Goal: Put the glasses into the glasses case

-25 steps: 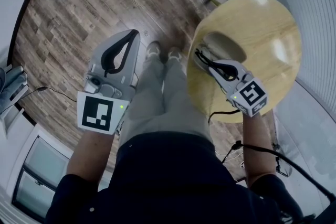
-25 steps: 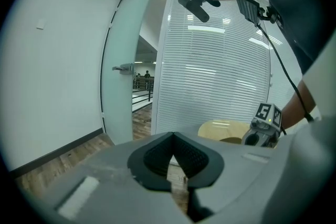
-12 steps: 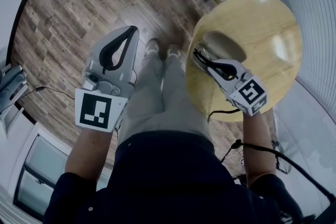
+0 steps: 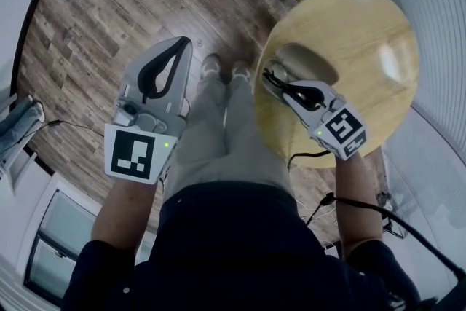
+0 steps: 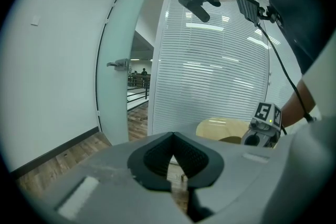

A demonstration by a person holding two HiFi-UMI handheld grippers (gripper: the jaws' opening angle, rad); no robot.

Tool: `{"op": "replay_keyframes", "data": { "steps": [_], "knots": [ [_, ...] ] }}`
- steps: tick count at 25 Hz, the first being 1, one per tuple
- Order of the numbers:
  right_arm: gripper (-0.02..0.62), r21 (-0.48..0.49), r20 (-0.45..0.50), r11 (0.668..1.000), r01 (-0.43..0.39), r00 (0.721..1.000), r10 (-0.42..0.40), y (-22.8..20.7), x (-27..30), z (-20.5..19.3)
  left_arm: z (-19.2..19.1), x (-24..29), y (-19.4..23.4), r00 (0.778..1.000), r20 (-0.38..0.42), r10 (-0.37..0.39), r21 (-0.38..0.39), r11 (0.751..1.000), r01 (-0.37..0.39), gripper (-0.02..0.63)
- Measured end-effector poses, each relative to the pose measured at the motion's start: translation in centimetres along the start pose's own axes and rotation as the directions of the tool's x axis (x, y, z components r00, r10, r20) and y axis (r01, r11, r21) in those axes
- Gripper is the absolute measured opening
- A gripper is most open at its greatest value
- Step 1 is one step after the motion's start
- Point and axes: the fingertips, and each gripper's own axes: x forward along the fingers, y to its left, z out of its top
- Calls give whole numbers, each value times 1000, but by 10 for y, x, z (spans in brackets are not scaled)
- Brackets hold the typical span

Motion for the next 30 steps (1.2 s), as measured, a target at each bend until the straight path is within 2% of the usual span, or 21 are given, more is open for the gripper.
{"op": "replay_keyframes", "data": {
  "steps": [6, 15, 19, 30],
  "knots": [
    [89, 7, 30, 1000, 10, 999, -11, 0, 0, 8, 11, 1, 3, 1000, 3, 1, 22, 1000, -1, 3],
    [100, 9, 94, 999, 40, 995, -41, -9, -15, 33, 44, 13, 7, 999, 36, -9, 55, 998, 7, 3],
    [101, 33, 163, 997, 68, 984, -73, -8, -28, 48, 58, 10, 3, 999, 48, -19, 74, 997, 15, 3],
    [103, 51, 278, 990, 133, 950, -142, 4, -66, 77, 112, -11, -6, 993, 111, -39, 164, 986, 20, 3]
  ]
}}
